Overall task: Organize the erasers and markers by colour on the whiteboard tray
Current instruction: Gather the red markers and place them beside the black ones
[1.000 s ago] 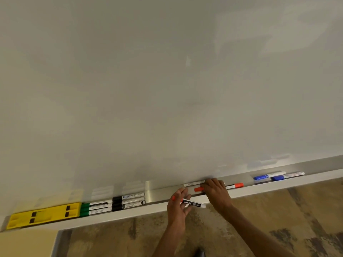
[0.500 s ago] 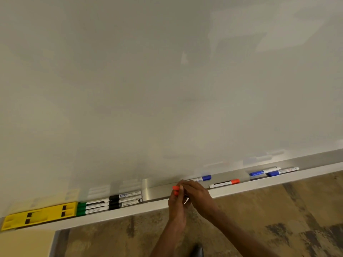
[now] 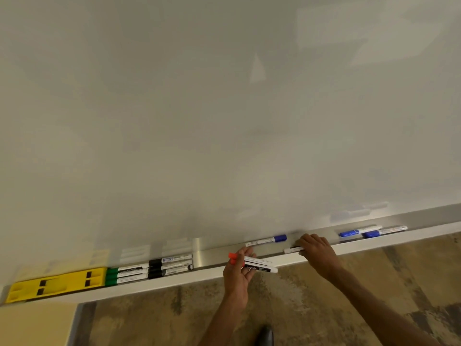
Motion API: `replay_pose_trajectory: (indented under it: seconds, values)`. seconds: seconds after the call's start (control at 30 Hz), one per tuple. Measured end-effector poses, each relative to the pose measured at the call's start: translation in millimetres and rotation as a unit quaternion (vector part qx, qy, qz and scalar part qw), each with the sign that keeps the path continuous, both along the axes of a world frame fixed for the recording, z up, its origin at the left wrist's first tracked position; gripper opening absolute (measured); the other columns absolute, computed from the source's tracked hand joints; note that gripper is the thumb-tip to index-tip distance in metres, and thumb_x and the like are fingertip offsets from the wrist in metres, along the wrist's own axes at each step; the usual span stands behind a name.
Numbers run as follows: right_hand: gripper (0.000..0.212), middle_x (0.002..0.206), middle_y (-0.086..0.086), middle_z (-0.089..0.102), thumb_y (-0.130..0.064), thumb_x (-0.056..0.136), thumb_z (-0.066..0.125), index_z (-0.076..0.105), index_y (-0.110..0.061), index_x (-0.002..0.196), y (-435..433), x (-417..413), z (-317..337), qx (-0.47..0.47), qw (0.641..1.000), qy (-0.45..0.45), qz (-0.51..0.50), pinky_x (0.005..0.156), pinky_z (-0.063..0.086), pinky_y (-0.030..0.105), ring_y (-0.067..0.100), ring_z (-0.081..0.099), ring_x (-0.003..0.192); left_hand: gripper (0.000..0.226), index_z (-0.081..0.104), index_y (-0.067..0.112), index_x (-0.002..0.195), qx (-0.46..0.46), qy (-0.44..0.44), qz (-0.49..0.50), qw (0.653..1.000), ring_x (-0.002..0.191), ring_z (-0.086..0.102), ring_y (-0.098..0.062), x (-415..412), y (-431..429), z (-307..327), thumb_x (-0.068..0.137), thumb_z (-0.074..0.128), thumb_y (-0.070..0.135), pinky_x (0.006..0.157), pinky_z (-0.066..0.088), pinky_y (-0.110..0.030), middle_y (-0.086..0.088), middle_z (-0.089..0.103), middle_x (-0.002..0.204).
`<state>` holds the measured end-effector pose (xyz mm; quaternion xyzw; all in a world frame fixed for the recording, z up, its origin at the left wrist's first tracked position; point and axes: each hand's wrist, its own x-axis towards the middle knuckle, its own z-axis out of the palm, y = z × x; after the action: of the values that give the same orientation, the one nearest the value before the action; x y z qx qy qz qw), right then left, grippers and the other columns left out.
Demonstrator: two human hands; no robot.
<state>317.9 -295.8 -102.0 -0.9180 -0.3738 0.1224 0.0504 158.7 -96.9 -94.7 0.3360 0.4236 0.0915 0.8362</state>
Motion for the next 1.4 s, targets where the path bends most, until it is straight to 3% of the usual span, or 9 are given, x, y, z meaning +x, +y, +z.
replay_pose_trajectory:
  seconds: [0.2,0.3,0.4,0.63,0.8,1.03,1.13,1.27,1.4]
  values:
    - [0.021,0.099,-0.002,0.069,-0.013,0.083,0.074,0.067,-0.020,0.101,15.8,-20.3,33.7,0.234,0.971,0.020,-0.053,0.074,0.054,0.027,0.016,0.064,0.089,0.036,0.063,0.002,0.118,-0.020,-0.002,0.000,1.000,0.108,0.067,-0.029,-5.9,0.1,-1.0,0.087,0.064,0.021,0.081,0.059,-0.041,-0.014,0.070,0.117]
    - [0.022,0.092,-0.007,0.068,-0.013,0.085,0.073,0.059,-0.026,0.096,42.3,-44.9,54.6,0.385,0.869,0.197,-0.240,0.072,0.056,0.022,0.008,0.067,0.084,0.036,0.062,0.001,0.119,-0.035,-0.008,0.014,0.999,0.108,0.067,-0.032,-8.3,1.6,1.2,0.087,0.064,0.020,0.078,0.060,-0.040,-0.017,0.070,0.117]
    - [0.021,0.090,0.006,0.071,-0.010,0.083,0.073,0.059,-0.020,0.096,68.0,-70.3,58.9,0.481,0.746,0.333,-0.318,0.074,0.058,0.033,0.018,0.070,0.084,0.036,0.064,0.002,0.118,-0.034,-0.021,0.016,0.999,0.109,0.065,-0.038,-13.0,4.5,2.6,0.087,0.063,0.021,0.082,0.059,-0.041,-0.022,0.069,0.115]
    - [0.021,0.091,0.010,0.075,-0.028,0.079,0.077,0.069,-0.013,0.092,107.3,-106.6,35.2,0.424,0.694,0.482,-0.327,0.084,0.059,0.043,0.030,0.070,0.092,0.030,0.072,0.005,0.105,-0.032,-0.049,0.049,0.997,0.102,0.068,-0.033,-22.8,26.0,5.1,0.083,0.067,0.026,0.081,0.060,-0.039,-0.020,0.071,0.109]
    - [0.023,0.101,0.013,0.075,-0.026,0.083,0.072,0.069,-0.010,0.099,112.4,-109.4,25.5,0.456,0.608,0.551,-0.345,0.081,0.061,0.039,0.028,0.072,0.096,0.024,0.069,0.003,0.107,-0.021,-0.031,0.092,0.995,0.105,0.067,-0.035,-32.2,42.5,5.7,0.091,0.060,0.020,0.087,0.056,-0.040,-0.020,0.071,0.111]
    - [0.011,0.098,0.016,0.075,-0.006,0.089,0.066,0.068,-0.006,0.099,147.2,-114.9,20.6,0.436,0.630,0.541,-0.346,0.071,0.062,0.032,0.029,0.074,0.092,0.031,0.063,-0.003,0.114,-0.001,0.028,0.155,0.988,0.105,0.066,-0.035,-36.0,67.3,6.2,0.091,0.063,0.017,0.094,0.052,-0.045,-0.023,0.068,0.113]
    - [0.011,0.098,0.015,0.073,-0.001,0.089,0.064,0.068,-0.006,0.098,158.7,-104.7,19.8,0.433,0.657,0.511,-0.345,0.068,0.062,0.028,0.027,0.074,0.087,0.038,0.059,0.006,0.125,0.149,0.082,0.144,0.975,0.115,0.062,-0.031,-43.9,77.4,6.0,0.091,0.064,0.022,0.097,0.051,-0.038,-0.018,0.063,0.125]
    - [0.015,0.102,0.017,0.070,0.001,0.089,0.063,0.066,-0.003,0.104,166.5,-98.4,7.4,0.405,0.711,0.471,-0.330,0.071,0.063,0.030,0.025,0.072,0.089,0.052,0.034,0.024,0.148,0.514,0.182,-0.036,0.837,0.127,0.054,-0.027,-67.1,70.2,-9.0,0.098,0.046,0.036,0.105,0.046,-0.039,0.000,0.045,0.148]
    - [0.016,0.099,0.021,0.071,-0.003,0.090,0.064,0.067,-0.004,0.106,176.1,-105.4,-3.6,0.388,0.739,0.445,-0.325,0.076,0.063,0.038,0.030,0.072,0.089,0.055,0.025,0.016,0.150,0.725,0.160,-0.265,0.615,0.148,-0.009,-0.012,-72.2,61.9,-33.6,0.100,0.036,0.038,0.119,-0.005,-0.037,-0.002,0.014,0.157]
